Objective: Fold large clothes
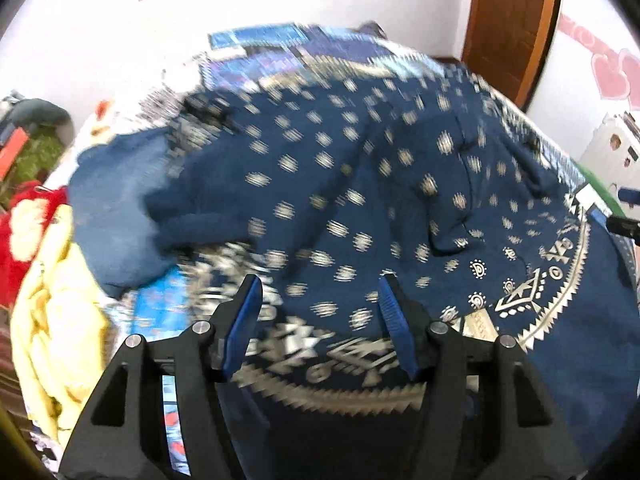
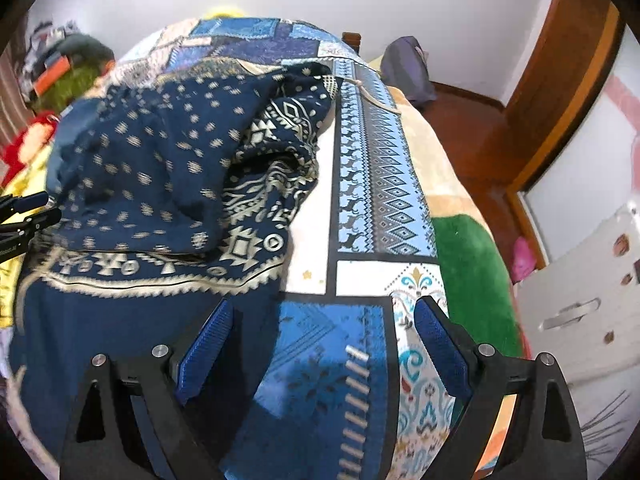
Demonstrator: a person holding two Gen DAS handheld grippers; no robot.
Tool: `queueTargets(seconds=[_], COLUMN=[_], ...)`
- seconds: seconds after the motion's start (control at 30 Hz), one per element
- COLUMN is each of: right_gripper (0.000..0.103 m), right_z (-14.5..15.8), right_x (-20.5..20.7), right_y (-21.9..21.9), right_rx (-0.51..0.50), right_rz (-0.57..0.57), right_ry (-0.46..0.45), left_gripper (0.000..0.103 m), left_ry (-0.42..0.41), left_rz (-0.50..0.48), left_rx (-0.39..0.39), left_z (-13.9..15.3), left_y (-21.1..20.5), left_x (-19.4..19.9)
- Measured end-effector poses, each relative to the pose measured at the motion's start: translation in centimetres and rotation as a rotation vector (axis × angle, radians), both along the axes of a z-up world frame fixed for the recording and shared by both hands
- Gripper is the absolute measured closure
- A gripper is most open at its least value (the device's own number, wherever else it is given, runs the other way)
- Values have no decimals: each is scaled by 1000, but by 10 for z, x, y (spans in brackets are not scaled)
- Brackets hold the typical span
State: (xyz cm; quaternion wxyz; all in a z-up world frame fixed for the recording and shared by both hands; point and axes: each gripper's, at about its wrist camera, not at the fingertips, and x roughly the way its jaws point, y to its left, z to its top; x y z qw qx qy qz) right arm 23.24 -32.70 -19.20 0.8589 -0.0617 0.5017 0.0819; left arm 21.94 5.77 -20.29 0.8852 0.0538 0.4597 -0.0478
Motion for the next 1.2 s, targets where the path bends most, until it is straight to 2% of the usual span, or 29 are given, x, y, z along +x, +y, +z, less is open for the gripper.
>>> queueTargets(seconds=[0.1, 0.2, 0.3, 0.4, 0.47, 0.5, 0.53, 0.57, 0.7, 0.83, 0.87, 0.9, 0.93, 0.97, 1.03, 1.1, 1.2], right_gripper=[12, 12, 12, 12, 12, 12, 12, 12, 16, 44, 56, 64, 75, 87, 92, 95, 95], right_z=[8, 9, 7, -1, -8, -14, -16, -16, -19, -21, -22, -23, -23, -23, -18, -13, 1], right_x=[-13, -30, -41, -50, -53, -55, -57, -59, -61, -64, -64, -65, -65, -65, -65, -63, -53], right_y=[0, 2, 3, 3, 4, 5, 7, 9, 21, 33, 34, 35, 37, 37, 41, 43, 38], right_rx=[58, 99, 150, 272, 350, 390, 395, 387, 380, 374, 379, 391, 404, 407, 419, 412, 474], right_rz=[11, 32, 35, 1, -13, -20, -24, -25, 24, 82, 85, 94, 100, 102, 127, 138, 128], right_ry=[15, 43, 64, 108, 139, 161, 165, 160, 168, 170, 170, 164, 162, 158, 121, 88, 48], left_gripper=[32, 28, 23, 23, 23, 23, 23, 23, 23, 23, 23, 26, 38, 44, 77, 90, 93], left_ry=[-31, -11, 40, 106, 154, 185, 200, 220, 234, 303, 285, 266, 253, 235, 211, 185, 122], left_rz=[29, 51, 75, 101, 127, 138, 143, 136, 152, 177, 169, 148, 131, 116, 92, 73, 50], left_rx=[-10, -23, -25, -53, -105, -160, -190, -256, -369, -459, -475, -477, -476, -482, -473, -407, -372], left_z=[21, 27, 19, -1, -17, -27, -32, -40, -60, -88, -90, -88, -86, -82, -74, -61, -34], left_y=[27, 54, 78, 94, 103, 108, 109, 112, 121, 120, 118, 115, 112, 109, 103, 93, 82], left_x=[-18, -36, -54, -68, -78, -83, -86, -91, -97, -95, -97, -98, -98, -99, -98, -96, -93])
